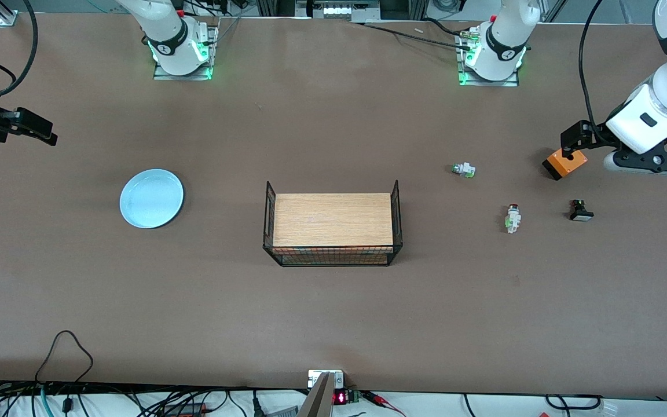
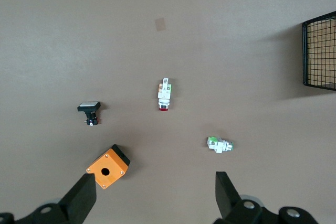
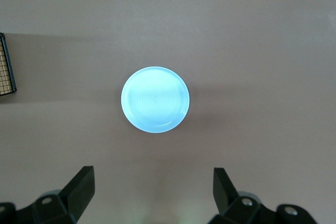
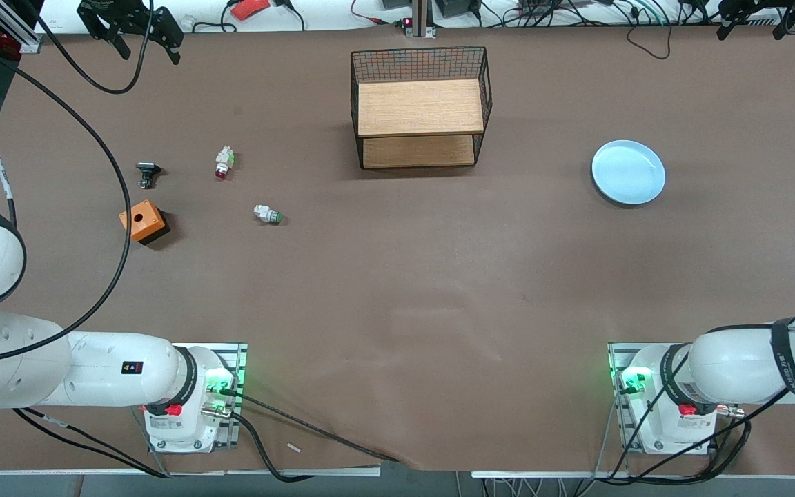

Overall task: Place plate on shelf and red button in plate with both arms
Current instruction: 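Move the right gripper toward the light-blue plate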

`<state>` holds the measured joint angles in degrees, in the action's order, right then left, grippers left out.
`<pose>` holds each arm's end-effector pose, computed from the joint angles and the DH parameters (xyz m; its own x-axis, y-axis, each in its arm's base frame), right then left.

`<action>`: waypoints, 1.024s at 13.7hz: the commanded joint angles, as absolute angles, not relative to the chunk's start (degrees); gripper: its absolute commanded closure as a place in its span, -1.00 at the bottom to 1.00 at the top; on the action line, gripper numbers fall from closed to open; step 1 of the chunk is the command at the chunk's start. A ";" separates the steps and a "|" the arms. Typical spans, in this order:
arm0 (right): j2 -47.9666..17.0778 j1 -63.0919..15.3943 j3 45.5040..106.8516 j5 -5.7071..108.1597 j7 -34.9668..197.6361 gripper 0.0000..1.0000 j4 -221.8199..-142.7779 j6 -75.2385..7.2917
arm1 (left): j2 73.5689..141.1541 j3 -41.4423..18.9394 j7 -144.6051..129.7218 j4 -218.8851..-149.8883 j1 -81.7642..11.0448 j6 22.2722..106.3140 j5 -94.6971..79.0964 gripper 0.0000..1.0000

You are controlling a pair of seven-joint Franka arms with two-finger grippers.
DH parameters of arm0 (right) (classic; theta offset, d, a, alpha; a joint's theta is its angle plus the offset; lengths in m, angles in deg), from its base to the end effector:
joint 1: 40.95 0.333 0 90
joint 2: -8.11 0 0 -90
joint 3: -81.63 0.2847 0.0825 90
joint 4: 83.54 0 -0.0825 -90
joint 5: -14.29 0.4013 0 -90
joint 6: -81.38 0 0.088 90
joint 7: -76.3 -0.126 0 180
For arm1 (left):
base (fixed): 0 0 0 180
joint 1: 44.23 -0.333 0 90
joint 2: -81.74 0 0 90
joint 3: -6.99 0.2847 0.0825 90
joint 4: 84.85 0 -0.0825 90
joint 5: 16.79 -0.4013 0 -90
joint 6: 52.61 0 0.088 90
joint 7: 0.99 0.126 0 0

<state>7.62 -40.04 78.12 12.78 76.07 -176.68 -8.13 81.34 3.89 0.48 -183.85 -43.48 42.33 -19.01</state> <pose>0.5686 -0.0291 0.5420 0.9962 -0.0495 -0.0717 -0.0477 -0.9985 0.0271 0.5684 -0.0337 0.5086 0.9933 -0.0959 -0.0649 -0.0984 -0.9945 -0.0370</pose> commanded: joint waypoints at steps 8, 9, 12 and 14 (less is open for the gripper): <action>3.99 -39.71 78.02 13.94 76.04 -1.00 -175.56 -6.86 | 80.95 3.82 1.91 -183.29 -43.62 41.26 -18.46 -1.00; 2.41 -39.46 78.11 13.07 76.56 -1.00 -175.47 -7.12 | 80.95 3.82 1.91 -183.29 -43.62 41.35 -18.46 -1.00; -2.07 -38.22 78.11 10.51 75.69 -1.00 -175.91 -11.14 | 80.95 3.82 1.91 -183.29 -43.62 41.26 -18.46 -1.00; -4.01 -38.66 77.94 10.25 75.69 -1.00 -178.01 -16.15 | 80.95 3.82 1.91 -183.29 -43.62 41.26 -18.46 -1.00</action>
